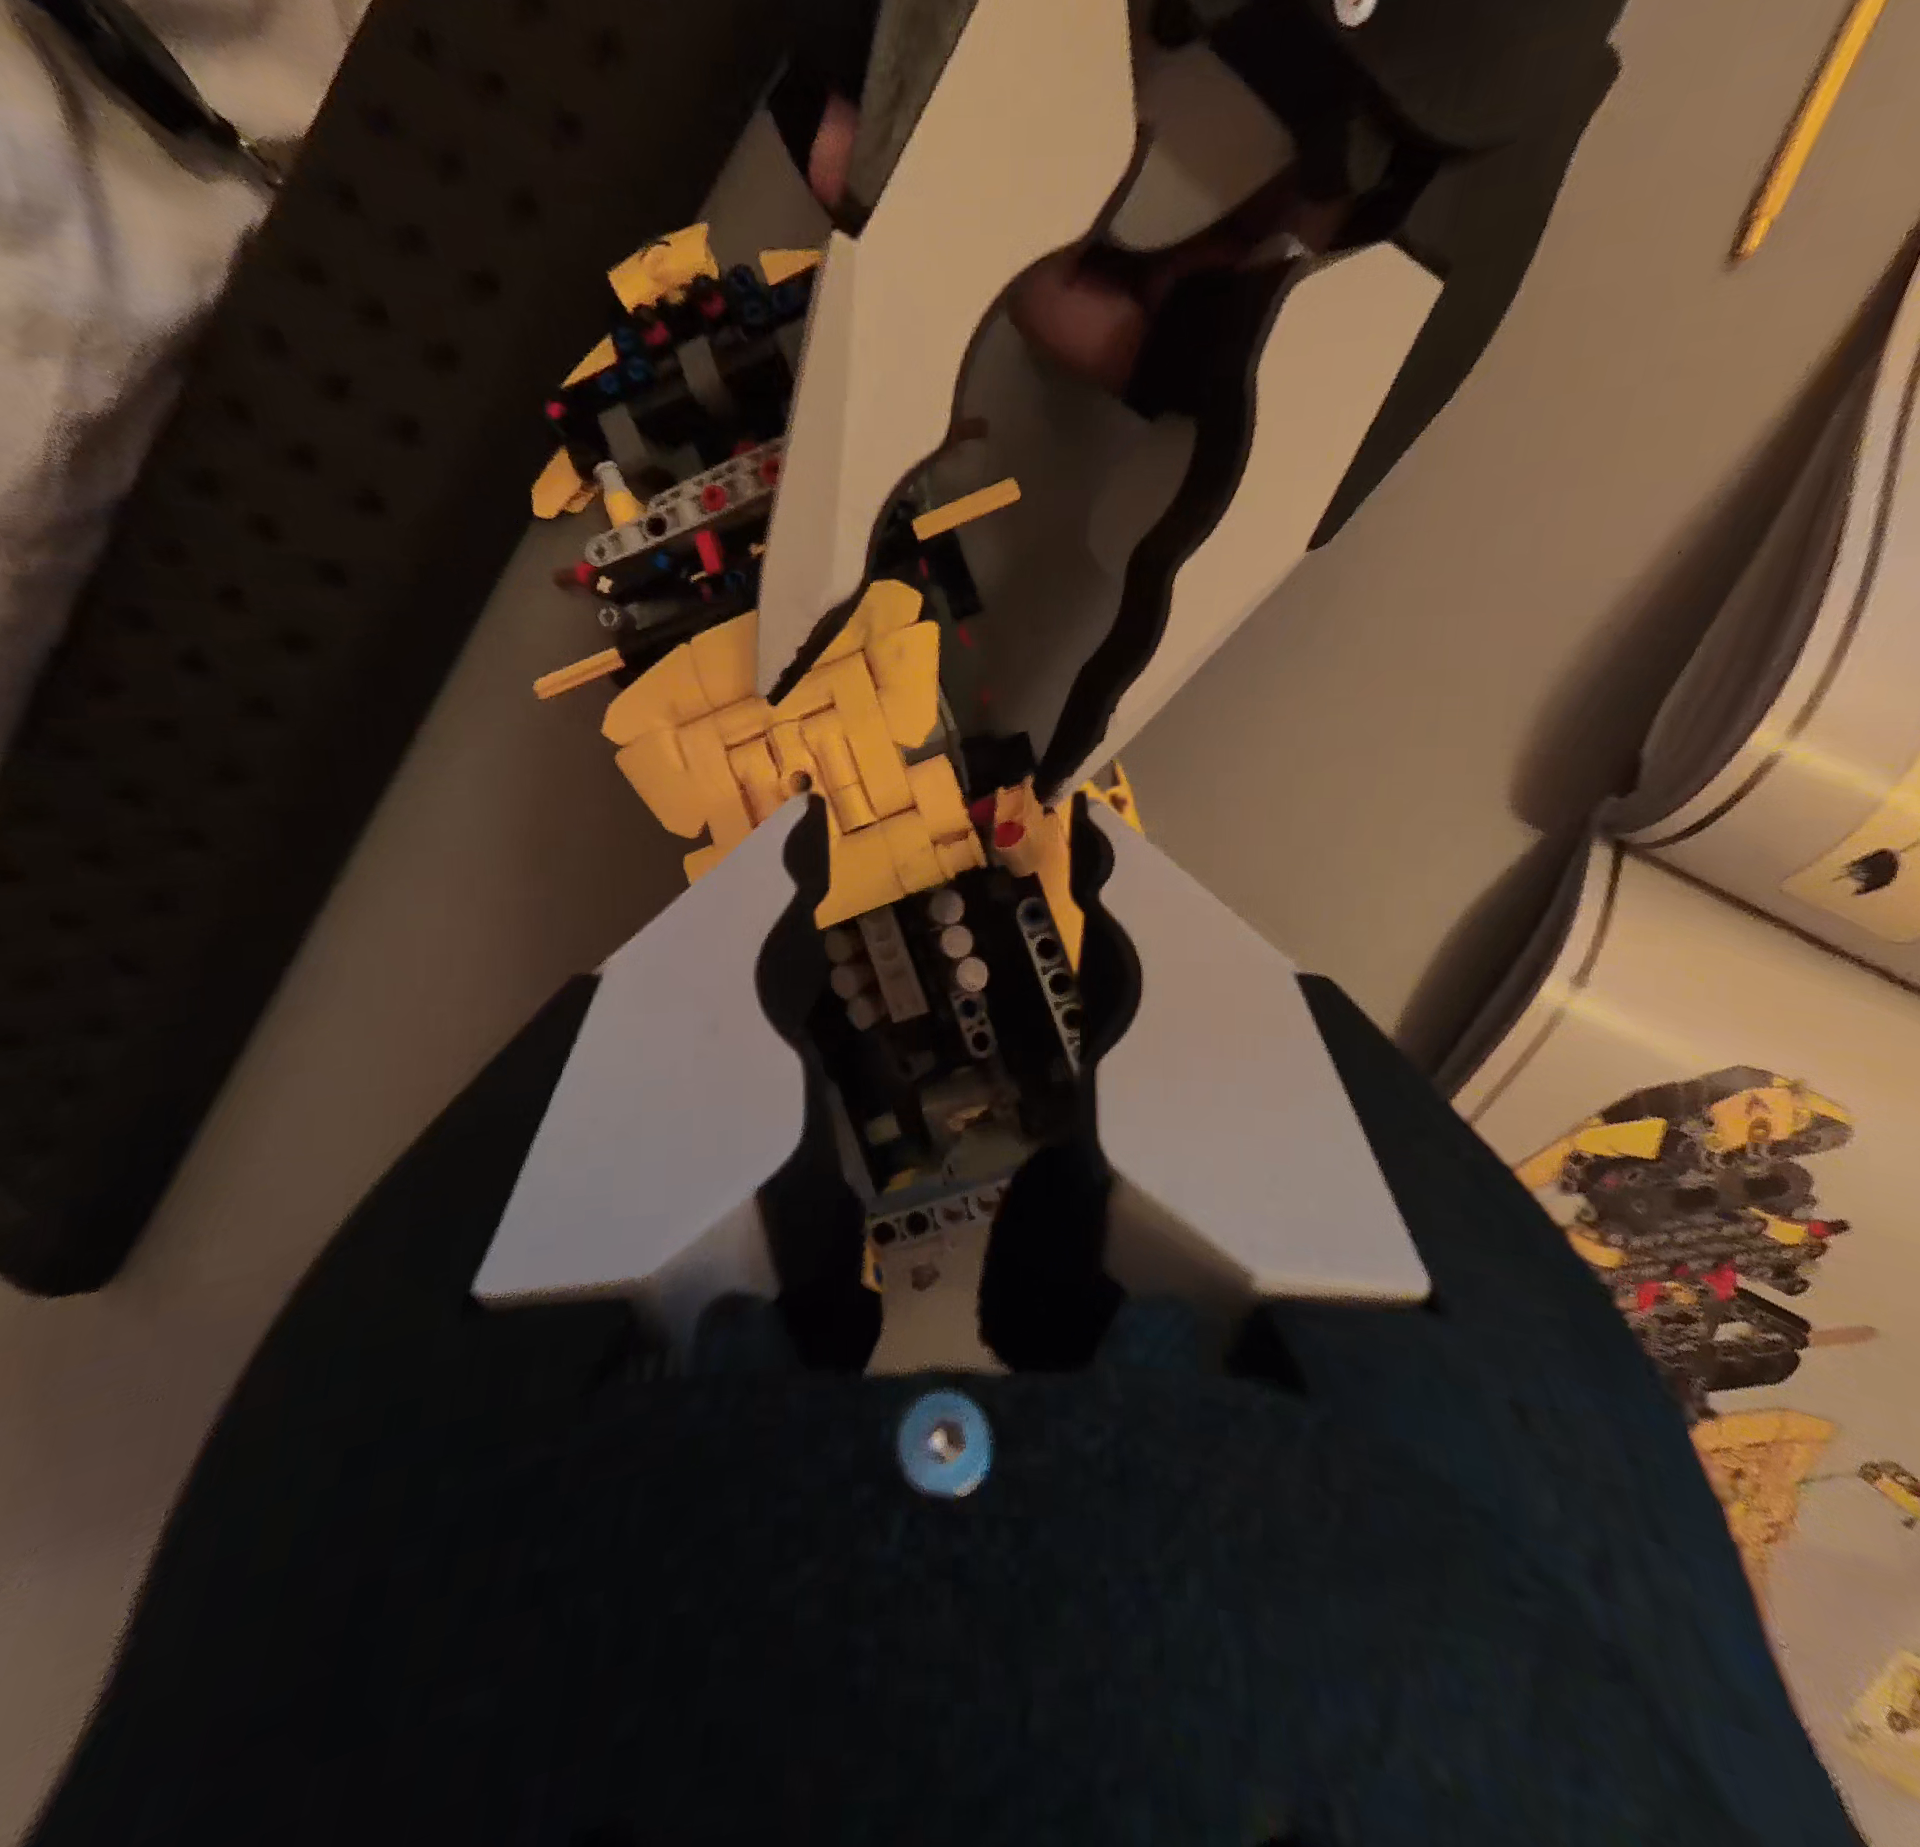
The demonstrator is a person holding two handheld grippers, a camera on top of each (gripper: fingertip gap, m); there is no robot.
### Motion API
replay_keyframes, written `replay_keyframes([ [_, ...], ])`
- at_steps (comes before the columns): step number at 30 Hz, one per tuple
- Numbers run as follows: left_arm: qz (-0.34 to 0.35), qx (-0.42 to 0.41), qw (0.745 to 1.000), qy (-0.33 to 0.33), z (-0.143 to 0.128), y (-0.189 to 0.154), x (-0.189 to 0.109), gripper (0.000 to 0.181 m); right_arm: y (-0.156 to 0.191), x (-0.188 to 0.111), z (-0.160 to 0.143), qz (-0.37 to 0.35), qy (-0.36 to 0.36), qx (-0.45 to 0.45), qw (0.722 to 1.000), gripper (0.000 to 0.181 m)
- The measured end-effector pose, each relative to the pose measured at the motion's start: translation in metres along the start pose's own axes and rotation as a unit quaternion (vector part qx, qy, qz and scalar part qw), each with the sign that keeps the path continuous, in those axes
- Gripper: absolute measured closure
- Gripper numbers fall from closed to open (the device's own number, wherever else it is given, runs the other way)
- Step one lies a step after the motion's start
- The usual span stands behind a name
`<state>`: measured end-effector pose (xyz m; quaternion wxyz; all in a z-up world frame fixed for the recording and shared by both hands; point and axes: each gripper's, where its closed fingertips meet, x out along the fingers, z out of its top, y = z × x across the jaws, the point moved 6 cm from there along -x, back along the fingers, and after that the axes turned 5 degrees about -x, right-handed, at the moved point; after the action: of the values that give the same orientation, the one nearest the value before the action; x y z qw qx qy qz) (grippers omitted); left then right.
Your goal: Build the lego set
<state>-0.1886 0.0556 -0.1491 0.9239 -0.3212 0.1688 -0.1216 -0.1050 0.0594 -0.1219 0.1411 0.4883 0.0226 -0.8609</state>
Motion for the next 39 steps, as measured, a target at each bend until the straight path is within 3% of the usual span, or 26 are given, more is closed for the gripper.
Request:
replay_keyframes([
  [5,-0.007,-0.002,1.0,0.005,0.001,0.001,0.001,0.128,-0.002,0.005,-0.003,0.061,-0.02,0.033,0.997,0.14],
  [21,-0.001,-0.002,1.0,-0.002,-0.007,-0.005,-0.011,0.128,-0.007,0.009,-0.009,0.114,-0.043,0.07,0.99,0.141],
  [28,0.027,0.027,0.999,0.038,-0.013,-0.006,0.01,0.129,-0.006,0.009,-0.009,0.109,-0.044,0.065,0.991,0.143],
  [39,0.035,0.046,0.998,0.035,-0.012,-0.008,0.011,0.129,-0.004,0.008,-0.009,0.11,-0.047,0.062,0.991,0.146],
])
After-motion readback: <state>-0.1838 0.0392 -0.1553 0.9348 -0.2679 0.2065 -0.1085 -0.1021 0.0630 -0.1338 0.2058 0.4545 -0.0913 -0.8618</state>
